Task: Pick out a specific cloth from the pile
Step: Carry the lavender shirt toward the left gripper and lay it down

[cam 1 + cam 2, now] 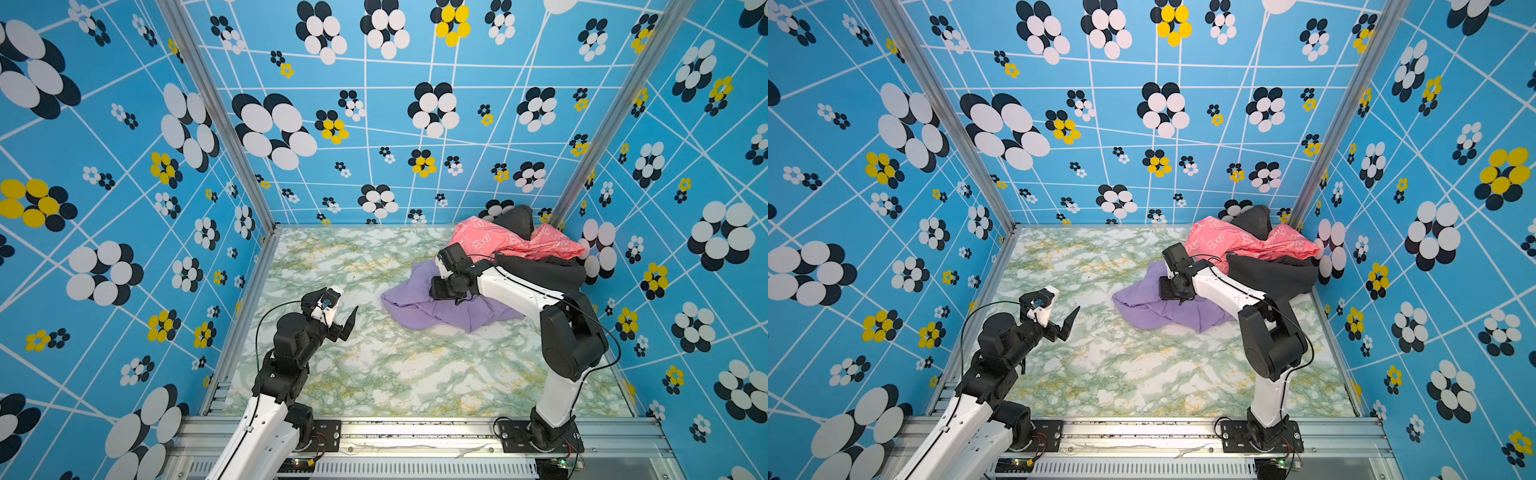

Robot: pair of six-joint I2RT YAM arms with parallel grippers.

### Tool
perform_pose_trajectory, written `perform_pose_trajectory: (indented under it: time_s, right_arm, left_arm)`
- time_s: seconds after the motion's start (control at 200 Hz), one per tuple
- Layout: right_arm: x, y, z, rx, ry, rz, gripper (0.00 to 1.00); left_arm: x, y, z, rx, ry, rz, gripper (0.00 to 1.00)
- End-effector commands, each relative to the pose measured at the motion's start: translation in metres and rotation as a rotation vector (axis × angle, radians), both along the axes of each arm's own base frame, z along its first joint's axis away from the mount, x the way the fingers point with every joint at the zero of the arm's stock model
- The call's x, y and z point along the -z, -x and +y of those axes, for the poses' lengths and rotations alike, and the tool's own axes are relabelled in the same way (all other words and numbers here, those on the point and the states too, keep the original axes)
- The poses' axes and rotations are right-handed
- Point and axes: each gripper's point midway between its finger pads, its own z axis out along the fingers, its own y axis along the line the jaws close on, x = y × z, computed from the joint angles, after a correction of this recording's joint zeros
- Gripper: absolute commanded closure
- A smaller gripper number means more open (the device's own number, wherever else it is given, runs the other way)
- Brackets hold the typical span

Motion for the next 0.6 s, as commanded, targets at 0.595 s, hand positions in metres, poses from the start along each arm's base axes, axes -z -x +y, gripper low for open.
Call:
perform_pose_trajectory:
  time_s: [0.595]
  right_arm:
    - [-0.213, -0.037, 0.042, 0.038, -0.444, -0.471, 1.0]
  left_arm:
    - [-0.004, 0.002, -0.004, 0.016, -0.01, -0.015, 0.01]
